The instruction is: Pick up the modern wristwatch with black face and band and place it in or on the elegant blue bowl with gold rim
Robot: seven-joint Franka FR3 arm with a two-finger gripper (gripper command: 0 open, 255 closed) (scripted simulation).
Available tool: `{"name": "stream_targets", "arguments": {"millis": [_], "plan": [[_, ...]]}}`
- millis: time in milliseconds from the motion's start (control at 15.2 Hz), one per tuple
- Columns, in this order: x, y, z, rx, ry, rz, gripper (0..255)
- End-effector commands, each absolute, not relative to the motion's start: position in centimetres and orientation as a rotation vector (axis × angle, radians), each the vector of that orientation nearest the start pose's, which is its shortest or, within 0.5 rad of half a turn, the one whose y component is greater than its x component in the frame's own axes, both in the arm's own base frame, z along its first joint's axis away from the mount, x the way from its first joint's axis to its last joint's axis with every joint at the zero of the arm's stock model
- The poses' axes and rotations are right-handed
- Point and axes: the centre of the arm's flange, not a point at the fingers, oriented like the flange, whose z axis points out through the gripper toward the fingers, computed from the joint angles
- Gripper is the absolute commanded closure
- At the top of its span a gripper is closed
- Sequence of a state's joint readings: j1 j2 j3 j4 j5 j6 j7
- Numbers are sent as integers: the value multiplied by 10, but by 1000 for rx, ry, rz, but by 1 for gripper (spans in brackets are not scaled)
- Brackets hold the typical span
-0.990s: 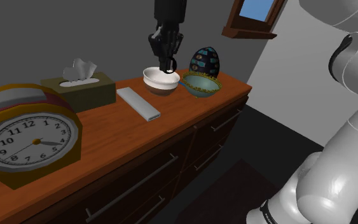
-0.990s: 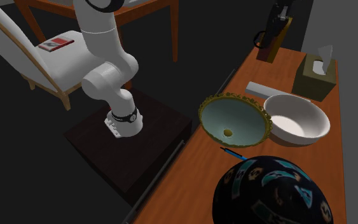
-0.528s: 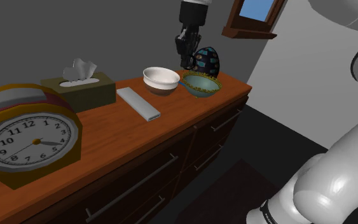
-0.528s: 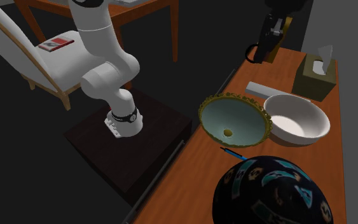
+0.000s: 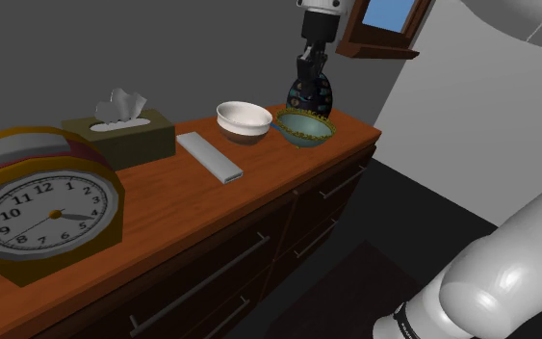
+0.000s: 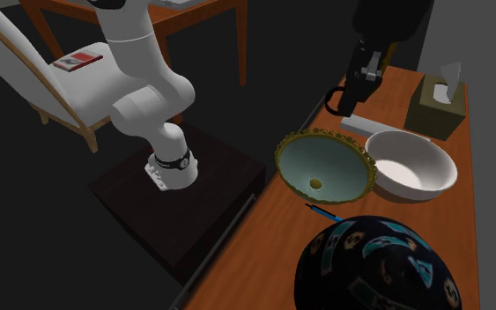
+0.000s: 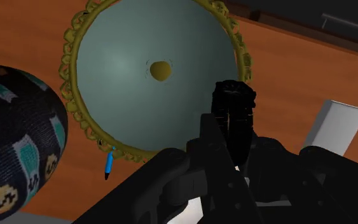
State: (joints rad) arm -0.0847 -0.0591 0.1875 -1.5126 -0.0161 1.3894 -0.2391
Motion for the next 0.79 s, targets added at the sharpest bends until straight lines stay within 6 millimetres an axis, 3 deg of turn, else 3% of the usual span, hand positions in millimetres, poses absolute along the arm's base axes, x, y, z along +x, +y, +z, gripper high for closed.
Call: {"name": "stream_targets", "arguments": {"millis": [0, 66, 726], "plan": [[518, 25, 668, -3116, -535, 106, 255], [521, 10, 668, -3116, -535, 106, 255], [521, 10, 615, -3116, -535, 106, 255]]}}
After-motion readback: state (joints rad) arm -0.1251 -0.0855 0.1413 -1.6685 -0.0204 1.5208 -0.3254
